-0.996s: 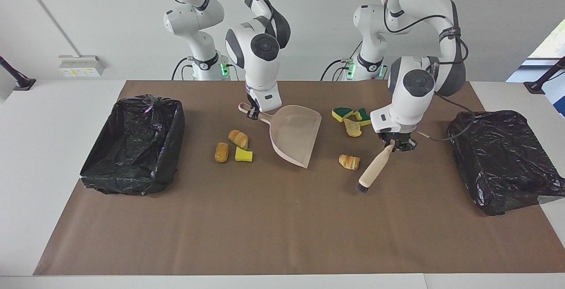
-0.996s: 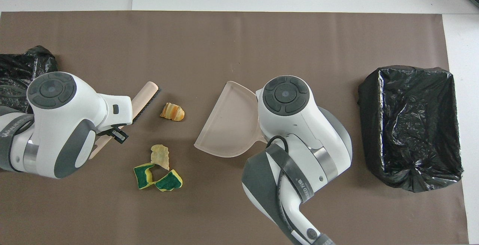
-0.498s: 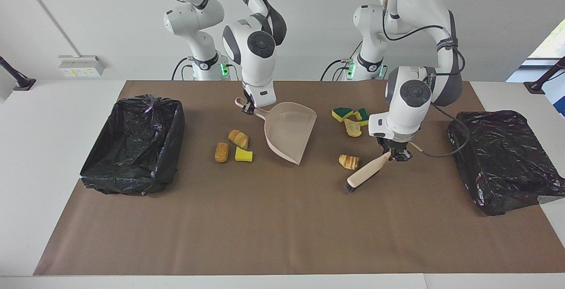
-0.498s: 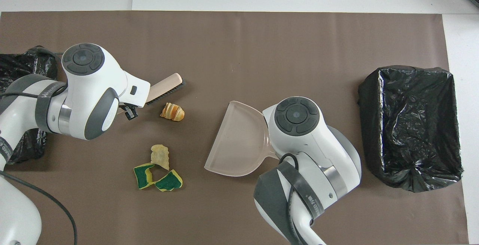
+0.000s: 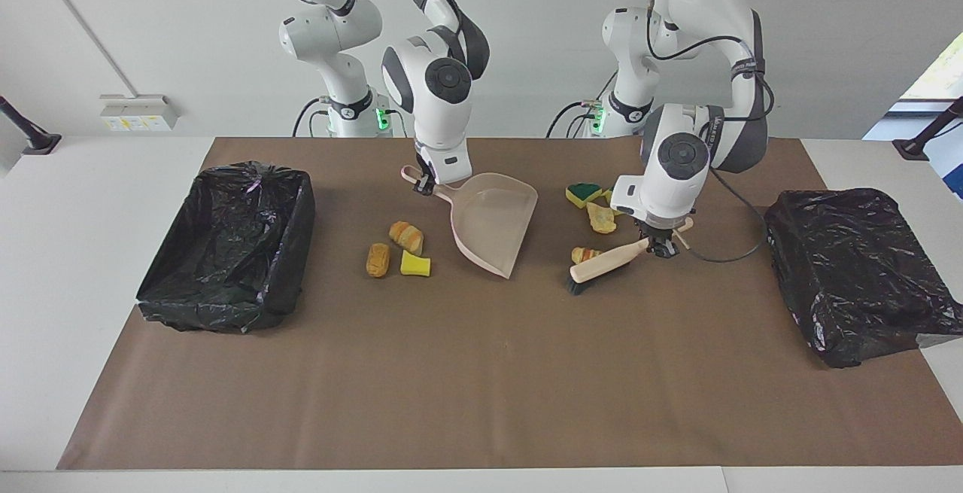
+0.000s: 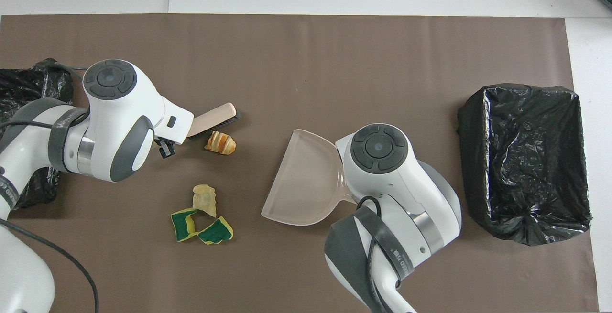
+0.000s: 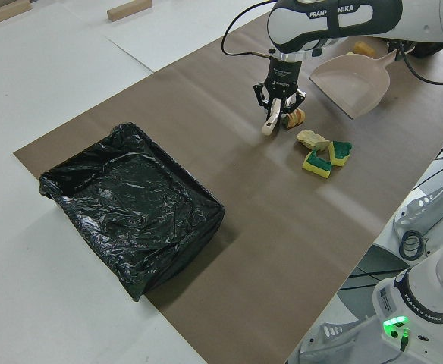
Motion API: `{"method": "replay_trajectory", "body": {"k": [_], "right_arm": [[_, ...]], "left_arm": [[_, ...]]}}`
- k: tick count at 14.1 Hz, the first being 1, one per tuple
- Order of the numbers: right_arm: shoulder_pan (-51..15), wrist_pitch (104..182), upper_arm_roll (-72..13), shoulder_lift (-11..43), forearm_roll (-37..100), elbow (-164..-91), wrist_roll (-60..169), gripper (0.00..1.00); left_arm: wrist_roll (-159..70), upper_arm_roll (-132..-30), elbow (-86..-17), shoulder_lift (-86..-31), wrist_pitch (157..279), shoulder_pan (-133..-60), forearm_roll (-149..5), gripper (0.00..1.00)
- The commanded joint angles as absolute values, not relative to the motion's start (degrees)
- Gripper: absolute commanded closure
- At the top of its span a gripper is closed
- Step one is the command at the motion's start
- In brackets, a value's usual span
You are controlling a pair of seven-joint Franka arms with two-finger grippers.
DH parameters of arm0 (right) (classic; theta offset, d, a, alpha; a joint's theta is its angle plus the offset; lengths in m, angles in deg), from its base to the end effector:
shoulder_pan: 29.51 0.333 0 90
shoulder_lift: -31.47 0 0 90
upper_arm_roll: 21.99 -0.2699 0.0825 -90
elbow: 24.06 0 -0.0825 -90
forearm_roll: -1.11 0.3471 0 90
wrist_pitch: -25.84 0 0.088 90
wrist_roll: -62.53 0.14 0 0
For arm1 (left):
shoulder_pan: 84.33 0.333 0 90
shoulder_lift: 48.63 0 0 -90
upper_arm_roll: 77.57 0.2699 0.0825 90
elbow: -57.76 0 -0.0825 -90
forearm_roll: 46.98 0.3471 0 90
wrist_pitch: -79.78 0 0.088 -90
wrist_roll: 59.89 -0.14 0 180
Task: Sweep and dump trash in bin
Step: 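Reposition the brush with the left gripper behind the gathered trash pile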
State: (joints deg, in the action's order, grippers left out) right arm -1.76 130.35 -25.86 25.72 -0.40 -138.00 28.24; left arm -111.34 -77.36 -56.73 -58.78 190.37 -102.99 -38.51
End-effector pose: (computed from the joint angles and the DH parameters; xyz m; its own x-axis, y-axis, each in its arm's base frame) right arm 0.4273 0.2593 0.3350 0.3741 0.8996 -0.2253 0.9026 -0.4090 -0.1341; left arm 0.4915 -0.1484 0.2984 0.2551 -0.9344 -0.2486 -0.9498 -0.2902 0.1164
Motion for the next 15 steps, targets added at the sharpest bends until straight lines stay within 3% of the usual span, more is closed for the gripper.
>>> {"method": "replay_trajectory", "body": {"k": [1, 6, 12, 15], "right_arm": [[-1.47, 136.91, -26.12, 26.64, -1.44, -142.52, 28.69, 1.0], [-0.41, 143.08, -26.12, 23.65, -4.08, -143.32, 26.85, 1.0], [-0.5, 144.31, -26.12, 23.47, -4.17, -143.5, 24.12, 1.0], [-0.5, 144.23, -26.03, 23.56, -4.26, -143.59, 23.06, 1.0]], "left_arm": [[-112.36, -77.04, -66.85, -48.83, 188.87, -104.28, -38.01, 1.0], [-109.74, -77.22, -69.86, -40.65, 182.46, -106.48, -38.01, 1.0], [-76.76, -76.78, -70.39, -35.36, 171.38, -103.94, -38.1, 1.0], [-58.87, -76.95, -78.18, -28.79, 168.56, -104.36, -38.1, 1.0]]}}
